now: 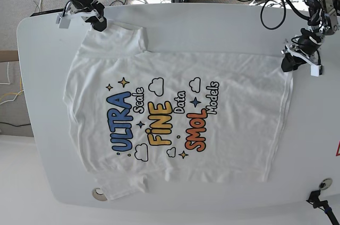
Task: Fold the T-shirt properly
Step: 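Pinch the hem corners with both grippers and lift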
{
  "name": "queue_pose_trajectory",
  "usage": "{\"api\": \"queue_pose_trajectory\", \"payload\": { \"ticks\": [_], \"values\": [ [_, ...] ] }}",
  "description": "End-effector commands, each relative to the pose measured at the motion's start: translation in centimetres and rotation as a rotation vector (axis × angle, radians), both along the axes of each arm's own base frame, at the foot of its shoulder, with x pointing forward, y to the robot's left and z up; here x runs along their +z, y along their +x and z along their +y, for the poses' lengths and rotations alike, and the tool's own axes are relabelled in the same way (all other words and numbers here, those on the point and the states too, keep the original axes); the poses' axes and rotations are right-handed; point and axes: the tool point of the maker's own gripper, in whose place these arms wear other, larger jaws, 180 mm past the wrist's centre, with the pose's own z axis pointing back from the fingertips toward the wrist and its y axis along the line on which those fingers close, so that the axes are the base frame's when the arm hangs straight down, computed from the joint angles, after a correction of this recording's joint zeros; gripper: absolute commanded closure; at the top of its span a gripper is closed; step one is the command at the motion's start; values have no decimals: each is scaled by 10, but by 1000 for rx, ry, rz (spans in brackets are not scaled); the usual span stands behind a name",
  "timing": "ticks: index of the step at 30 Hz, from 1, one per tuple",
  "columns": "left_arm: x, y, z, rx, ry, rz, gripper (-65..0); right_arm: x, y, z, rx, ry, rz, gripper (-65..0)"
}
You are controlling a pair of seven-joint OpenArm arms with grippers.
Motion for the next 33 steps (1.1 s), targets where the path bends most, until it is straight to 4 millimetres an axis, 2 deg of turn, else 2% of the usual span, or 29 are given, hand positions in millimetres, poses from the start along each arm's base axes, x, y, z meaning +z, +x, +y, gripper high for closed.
{"api": "queue_pose_trajectory", "payload": {
  "ticks": [1, 2, 11, 14, 20, 23, 26, 29, 32, 33],
  "values": [
    [-1, -3, 6, -9, 26, 26, -29, 9, 5, -2, 2, -5, -32, 0],
    [-1, -3, 6, -9, 26, 26, 0, 9, 5, -2, 2, -5, -32, 0],
    [-1, -5, 5, -9, 23, 28, 0, 17, 10, 4, 36, 8, -83, 0],
    [-11, -22, 6, -8, 24, 67, 0, 14, 0, 3, 32, 8, -58, 0],
    [-31, -69, 10, -17, 37, 175, 0, 7, -24, 3, 32, 7, 0, 0],
    [-27, -89, 10, -57, 71, 202, 0, 17, -36, 8, 55, 1, 5, 0],
    [-17, -110, -3, -115, 90, 213, 0, 32, -44, 16, 76, 5, 0, 0],
    [-3, -128, -14, -164, 112, 212, 0, 36, -53, 20, 88, 10, 11, 0],
    [19, -121, -13, -169, 146, 157, 0, 38, -50, 22, 93, 15, 1, 0],
    [24, -118, -13, -172, 152, 144, 0, 41, -42, 22, 92, 13, -23, 0]
  ]
}}
